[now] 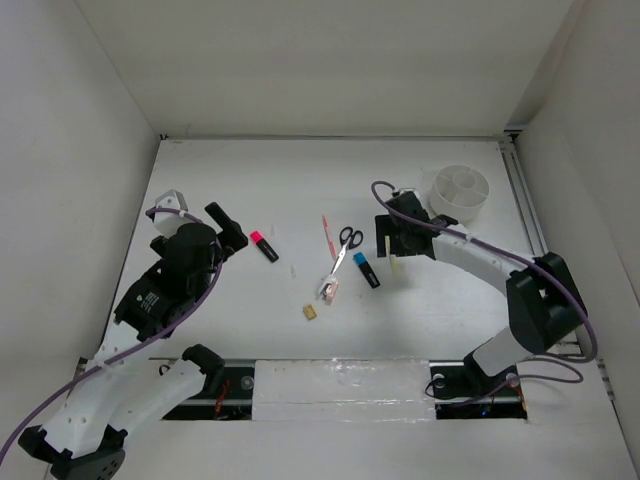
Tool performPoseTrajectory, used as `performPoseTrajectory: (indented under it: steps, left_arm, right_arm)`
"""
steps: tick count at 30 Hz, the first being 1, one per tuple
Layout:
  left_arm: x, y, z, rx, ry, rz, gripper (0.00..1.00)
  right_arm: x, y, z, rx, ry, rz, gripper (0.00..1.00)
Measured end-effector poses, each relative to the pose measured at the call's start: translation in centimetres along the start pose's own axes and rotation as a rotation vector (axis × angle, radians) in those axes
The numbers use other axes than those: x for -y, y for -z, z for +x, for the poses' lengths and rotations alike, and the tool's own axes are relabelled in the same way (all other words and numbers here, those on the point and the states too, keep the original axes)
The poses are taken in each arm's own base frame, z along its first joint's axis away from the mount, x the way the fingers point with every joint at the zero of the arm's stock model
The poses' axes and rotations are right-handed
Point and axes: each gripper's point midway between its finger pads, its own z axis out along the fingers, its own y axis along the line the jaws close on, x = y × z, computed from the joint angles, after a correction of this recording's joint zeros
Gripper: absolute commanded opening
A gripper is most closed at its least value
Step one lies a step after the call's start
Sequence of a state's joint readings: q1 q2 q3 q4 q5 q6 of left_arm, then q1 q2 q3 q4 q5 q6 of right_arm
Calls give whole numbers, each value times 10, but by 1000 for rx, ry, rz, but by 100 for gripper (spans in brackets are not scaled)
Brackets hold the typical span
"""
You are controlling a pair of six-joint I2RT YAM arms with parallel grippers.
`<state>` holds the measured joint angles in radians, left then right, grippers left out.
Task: Sort the stationery into containers
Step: Pick up the pen from the center of the board.
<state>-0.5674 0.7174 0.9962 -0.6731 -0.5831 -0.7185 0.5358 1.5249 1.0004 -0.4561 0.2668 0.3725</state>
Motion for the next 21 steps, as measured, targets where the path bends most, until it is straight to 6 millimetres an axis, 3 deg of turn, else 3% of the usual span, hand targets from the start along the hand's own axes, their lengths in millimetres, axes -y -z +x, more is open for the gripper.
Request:
performPoseTrajectory:
  steps: [8, 11, 15, 21]
  left_arm:
    - [1, 1, 2, -7, -1, 14, 100]
    - [1, 2, 2, -9, 2, 21, 100]
    - [2, 4, 1, -8, 6, 29, 100]
    - [2, 6, 0, -2, 12, 34, 100]
  right_arm:
    - [0, -37, 29, -116, 20, 17, 67]
    - [1, -45, 31, -128, 11, 16, 55]
    - [1, -50, 28, -130, 2, 14, 54]
    - [-2, -53, 27, -126, 5, 1, 31]
